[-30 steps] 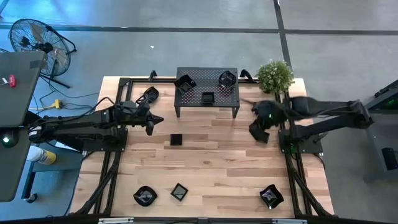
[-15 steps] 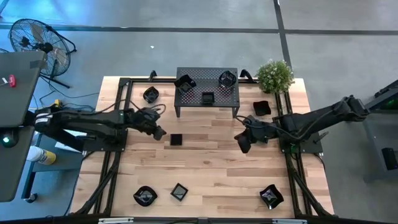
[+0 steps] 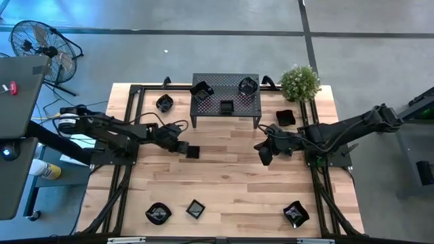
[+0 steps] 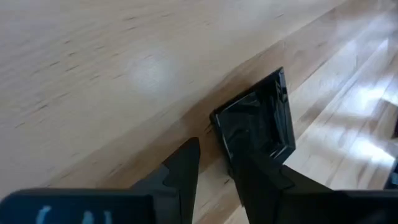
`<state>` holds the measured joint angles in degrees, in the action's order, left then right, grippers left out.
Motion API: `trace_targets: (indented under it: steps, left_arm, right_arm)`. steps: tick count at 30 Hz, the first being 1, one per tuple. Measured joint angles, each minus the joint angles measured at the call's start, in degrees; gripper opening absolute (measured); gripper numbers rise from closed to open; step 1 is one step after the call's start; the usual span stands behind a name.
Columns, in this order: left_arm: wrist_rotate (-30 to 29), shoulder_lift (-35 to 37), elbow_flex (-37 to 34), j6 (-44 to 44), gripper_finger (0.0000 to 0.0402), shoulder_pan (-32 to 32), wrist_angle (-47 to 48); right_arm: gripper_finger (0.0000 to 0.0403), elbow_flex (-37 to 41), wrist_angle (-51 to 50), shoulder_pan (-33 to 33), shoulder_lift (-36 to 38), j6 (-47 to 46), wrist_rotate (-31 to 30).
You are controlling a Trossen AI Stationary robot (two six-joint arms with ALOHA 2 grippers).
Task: Pick & Place Mini shaped plates
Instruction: Stack the black square plate on top of the black square plate on the shelf
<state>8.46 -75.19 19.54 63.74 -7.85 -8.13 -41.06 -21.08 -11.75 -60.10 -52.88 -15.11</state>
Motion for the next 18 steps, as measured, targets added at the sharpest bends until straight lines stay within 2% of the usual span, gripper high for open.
trace_targets:
  steps: [3, 8, 13, 18]
  left_arm:
    - [0.0, -0.9, 0.0, 0.6, 0.0076, 0.0, -0.7]
    - [-1.4, -1.0, 0.0, 0.6, 0.0008, 0.0, -2.5]
    - [0.2, 0.0, 0.3, 1.3, 0.0006, 0.0, -1.8]
    - [2.5, 7.2, 5.5, 1.3, 0.0003, 0.0, -0.1]
  right_arm:
    - [0.0002, 0.0, 0.0, 0.0, 0.0, 0.4, -0.3]
    - [0.0003, 0.0, 0.3, 0.0, 0.0, 0.4, -0.6]
    - [0.0006, 0.0, 1.0, 0.0, 0.0, 0.7, -0.6]
    - [0.0007, 0.0, 1.3, 0.0, 0.0, 1.8, -1.0]
